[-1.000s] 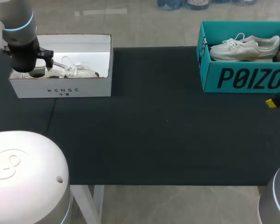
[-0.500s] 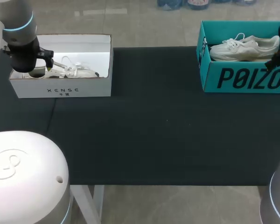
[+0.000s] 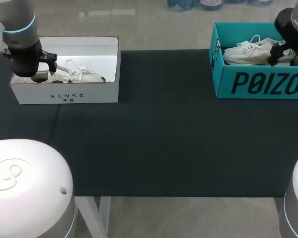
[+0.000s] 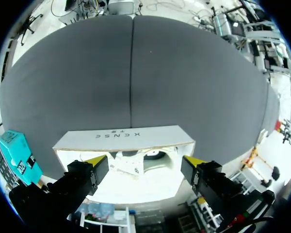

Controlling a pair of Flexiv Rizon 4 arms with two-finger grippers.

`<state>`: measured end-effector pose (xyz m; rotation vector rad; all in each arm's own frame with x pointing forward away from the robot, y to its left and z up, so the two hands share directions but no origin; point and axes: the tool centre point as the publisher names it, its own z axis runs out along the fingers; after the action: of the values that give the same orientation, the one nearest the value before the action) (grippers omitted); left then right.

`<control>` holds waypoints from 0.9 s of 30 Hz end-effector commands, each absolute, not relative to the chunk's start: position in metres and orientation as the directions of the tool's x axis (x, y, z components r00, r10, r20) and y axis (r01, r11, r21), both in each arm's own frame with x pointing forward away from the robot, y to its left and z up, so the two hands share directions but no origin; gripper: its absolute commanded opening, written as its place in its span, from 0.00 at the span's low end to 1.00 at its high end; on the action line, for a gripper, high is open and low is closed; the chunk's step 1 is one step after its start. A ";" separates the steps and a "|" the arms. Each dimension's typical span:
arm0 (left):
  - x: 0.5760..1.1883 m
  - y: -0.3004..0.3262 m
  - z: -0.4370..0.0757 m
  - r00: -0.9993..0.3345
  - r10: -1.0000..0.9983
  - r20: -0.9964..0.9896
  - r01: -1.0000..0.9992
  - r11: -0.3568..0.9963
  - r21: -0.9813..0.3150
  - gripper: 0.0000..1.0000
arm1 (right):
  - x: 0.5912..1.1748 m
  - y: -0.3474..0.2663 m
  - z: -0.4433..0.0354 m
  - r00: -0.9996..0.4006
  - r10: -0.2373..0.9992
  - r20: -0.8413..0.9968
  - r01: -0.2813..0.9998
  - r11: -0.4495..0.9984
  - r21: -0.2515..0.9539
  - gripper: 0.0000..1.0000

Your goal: Take the shoe out of the shoebox, open the shoe tongue, remove and reinsert the insole, then place the shoe into the shoebox

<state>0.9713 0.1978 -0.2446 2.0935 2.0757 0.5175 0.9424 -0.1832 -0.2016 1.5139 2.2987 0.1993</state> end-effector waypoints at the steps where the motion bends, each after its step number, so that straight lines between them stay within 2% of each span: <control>1: 0.970 0.198 -0.244 -0.016 0.990 0.140 0.939 -0.034 0.343 1.00 | 0.961 -0.184 -0.202 -0.259 0.951 -0.168 0.906 0.300 0.298 1.00; 6: 0.970 0.198 -0.244 -0.016 0.990 0.140 0.939 -0.034 0.343 1.00 | 1.015 -0.203 -0.199 -0.143 0.989 -0.044 0.937 0.149 0.315 1.00; 11: 0.970 0.198 -0.244 -0.016 0.990 0.140 0.939 -0.034 0.343 1.00 | 1.070 -0.231 -0.212 -0.038 0.998 -0.046 0.952 0.050 0.302 1.00; 20: 0.970 0.198 -0.244 -0.016 0.990 0.140 0.939 -0.034 0.343 1.00 | 1.142 -0.265 -0.243 0.006 0.995 -0.101 0.968 0.019 0.249 1.00; 27: 0.970 0.198 -0.244 -0.016 0.990 0.140 0.939 -0.034 0.343 1.00 | 1.176 -0.296 -0.262 0.029 0.998 -0.060 0.975 -0.016 0.220 1.00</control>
<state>0.9713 0.1978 -0.2446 2.0935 2.0757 0.5175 1.1311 -0.2823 -0.2473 2.0165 1.9836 0.2340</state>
